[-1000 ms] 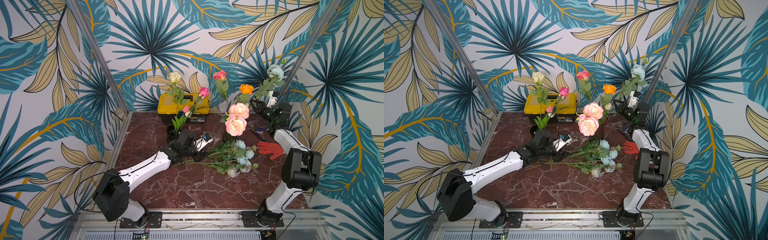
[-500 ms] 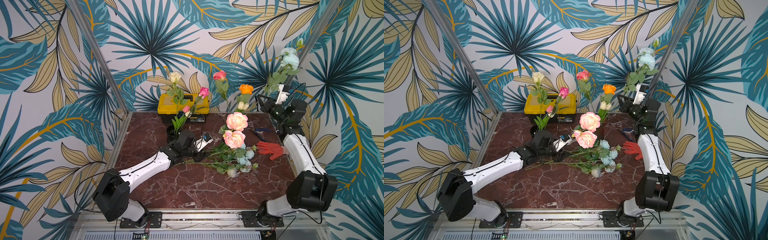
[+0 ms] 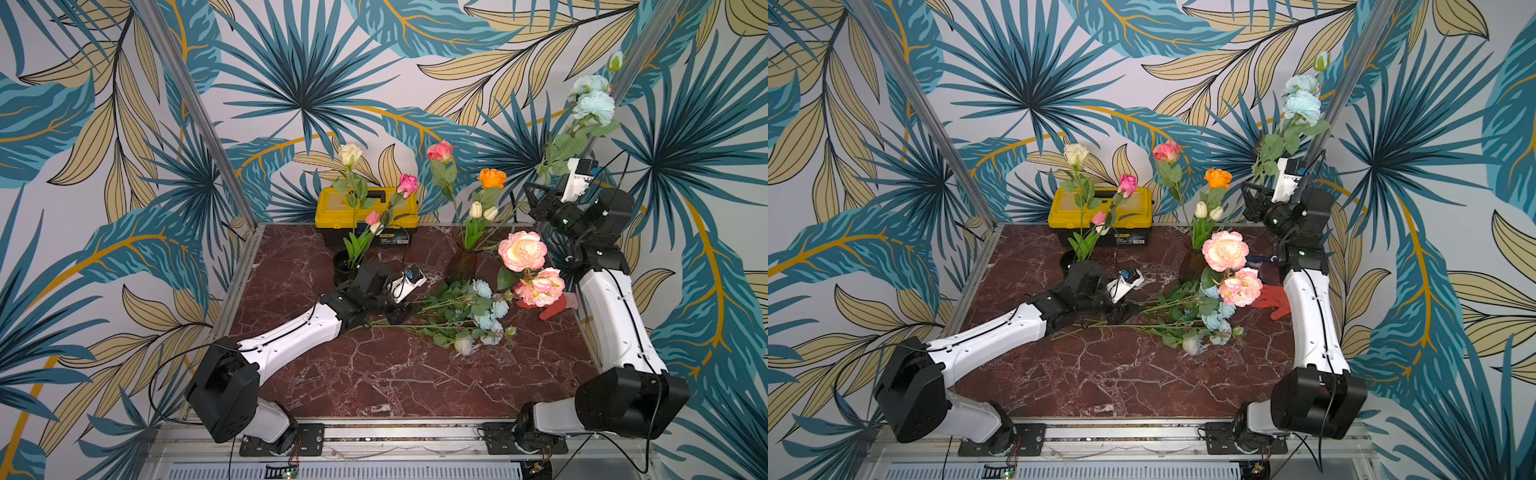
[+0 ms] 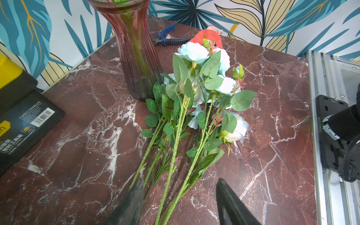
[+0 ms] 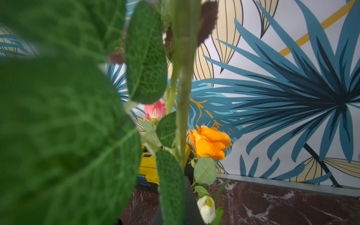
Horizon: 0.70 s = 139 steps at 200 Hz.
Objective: Pick out blue flowers from the vase
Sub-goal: Pick up the flower from the vase.
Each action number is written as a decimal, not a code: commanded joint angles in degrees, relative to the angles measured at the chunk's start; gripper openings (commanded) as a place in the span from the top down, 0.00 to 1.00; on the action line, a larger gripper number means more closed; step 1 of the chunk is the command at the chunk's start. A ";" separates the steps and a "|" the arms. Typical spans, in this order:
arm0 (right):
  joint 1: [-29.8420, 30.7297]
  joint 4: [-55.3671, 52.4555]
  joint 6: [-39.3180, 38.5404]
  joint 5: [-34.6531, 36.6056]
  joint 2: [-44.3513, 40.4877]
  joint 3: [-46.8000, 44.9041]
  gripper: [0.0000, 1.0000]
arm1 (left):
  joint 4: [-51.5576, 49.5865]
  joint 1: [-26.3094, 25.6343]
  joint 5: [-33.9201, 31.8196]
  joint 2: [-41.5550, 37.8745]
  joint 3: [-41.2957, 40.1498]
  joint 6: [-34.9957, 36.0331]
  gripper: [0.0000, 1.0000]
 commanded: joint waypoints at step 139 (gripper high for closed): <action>0.43 -29.16 -14.25 4.14 -7.54 22.81 0.99 | 2.41 0.03 1.41 -0.68 -1.27 -0.13 0.41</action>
